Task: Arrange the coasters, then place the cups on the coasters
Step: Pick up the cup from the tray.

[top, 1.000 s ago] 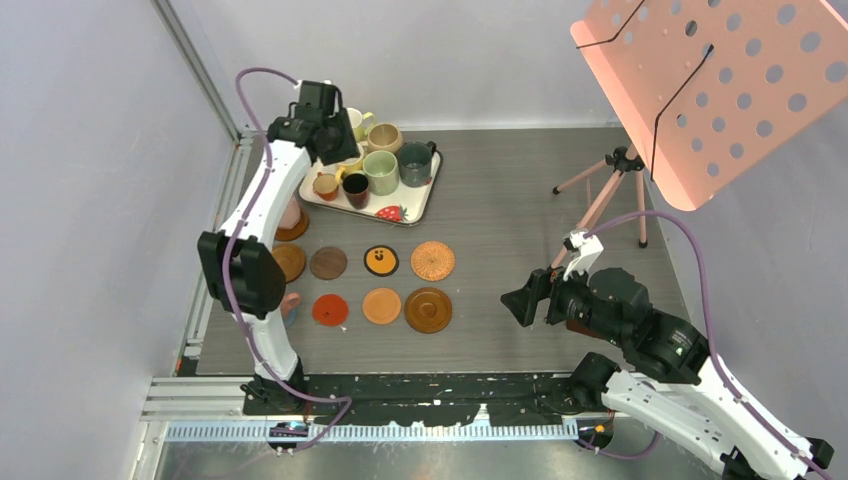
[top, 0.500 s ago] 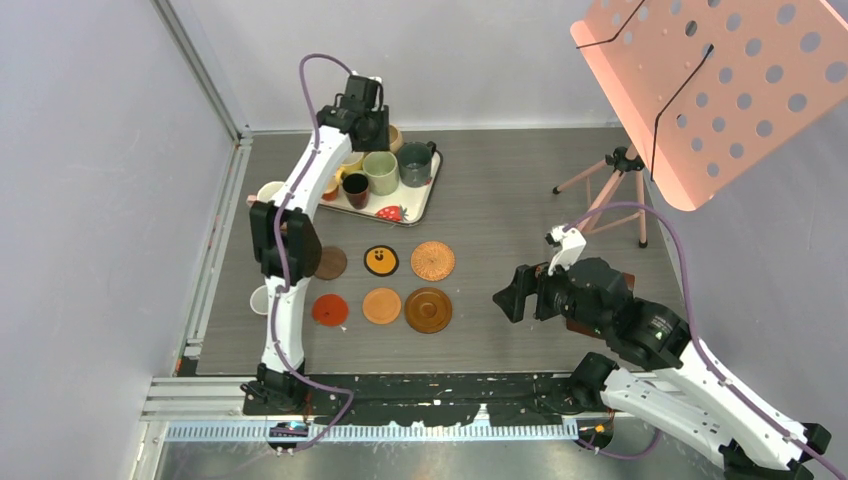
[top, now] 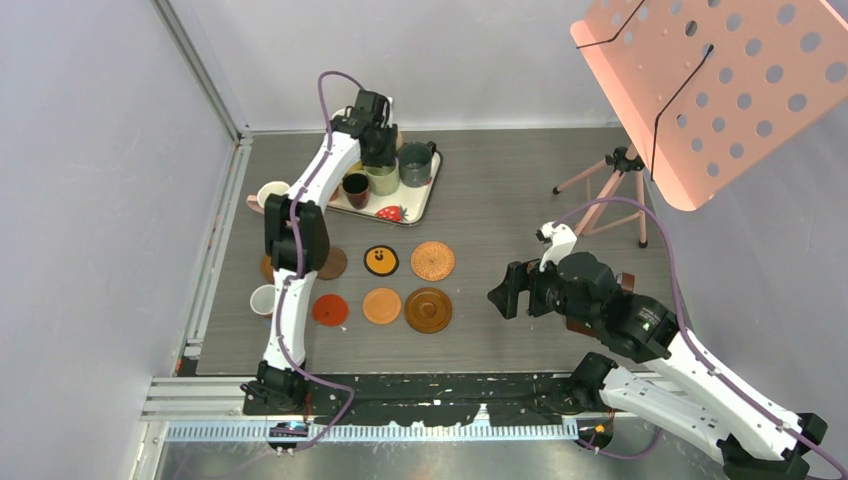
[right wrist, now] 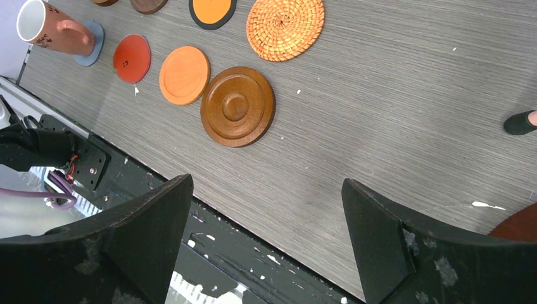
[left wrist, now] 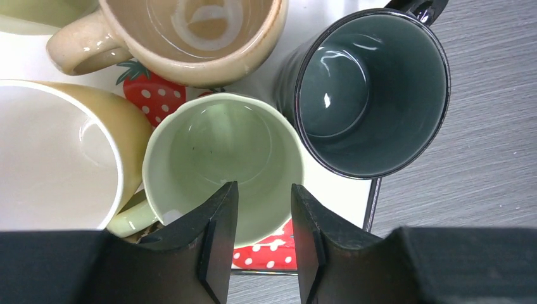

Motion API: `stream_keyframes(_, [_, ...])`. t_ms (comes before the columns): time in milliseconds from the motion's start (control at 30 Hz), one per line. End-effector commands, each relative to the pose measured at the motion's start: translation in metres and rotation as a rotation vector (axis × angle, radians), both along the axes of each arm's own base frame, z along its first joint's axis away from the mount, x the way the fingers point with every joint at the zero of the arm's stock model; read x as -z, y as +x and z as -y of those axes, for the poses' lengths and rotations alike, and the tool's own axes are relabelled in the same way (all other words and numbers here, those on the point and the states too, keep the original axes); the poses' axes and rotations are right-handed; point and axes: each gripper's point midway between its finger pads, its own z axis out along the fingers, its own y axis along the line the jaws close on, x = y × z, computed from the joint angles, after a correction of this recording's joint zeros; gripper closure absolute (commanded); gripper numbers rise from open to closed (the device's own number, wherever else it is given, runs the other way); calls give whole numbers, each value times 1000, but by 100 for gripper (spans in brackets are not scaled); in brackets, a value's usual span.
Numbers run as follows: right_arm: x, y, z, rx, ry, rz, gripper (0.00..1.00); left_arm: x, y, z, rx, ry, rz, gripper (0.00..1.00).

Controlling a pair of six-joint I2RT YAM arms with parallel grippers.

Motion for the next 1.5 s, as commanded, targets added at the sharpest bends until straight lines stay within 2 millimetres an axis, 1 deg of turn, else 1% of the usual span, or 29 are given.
stream_keyframes(0, [-20,10,-7,17,52,46,4,-21,7,9,53,-45,57,62])
stream_keyframes(100, [-20,10,-8,15,51,48,4,-19,5,10,57,-50,49,61])
stream_keyframes(200, [-21,10,-8,12,51,51,4,-22,4,11,61,-56,54,61])
stream_keyframes(400, [-21,12,-9,11,43,55,4,-45,1,16,86,-87,91,62])
stream_keyframes(500, [-20,13,-10,8,38,52,4,-49,-1,16,98,-89,100,61])
stream_keyframes(900, [-26,12,-10,11,55,57,4,-13,-9,15,111,-67,22,62])
stream_keyframes(1067, [-26,13,-10,14,59,57,4,-6,-10,14,130,-52,9,72])
stream_keyframes(1200, [-26,13,-12,13,62,54,4,-7,-10,11,145,-30,19,81])
stream_keyframes(1267, [-24,14,-13,12,61,51,4,-9,-10,10,154,-19,24,82])
stream_keyframes(1467, [-25,15,-15,7,64,51,4,0,-12,2,153,28,12,77])
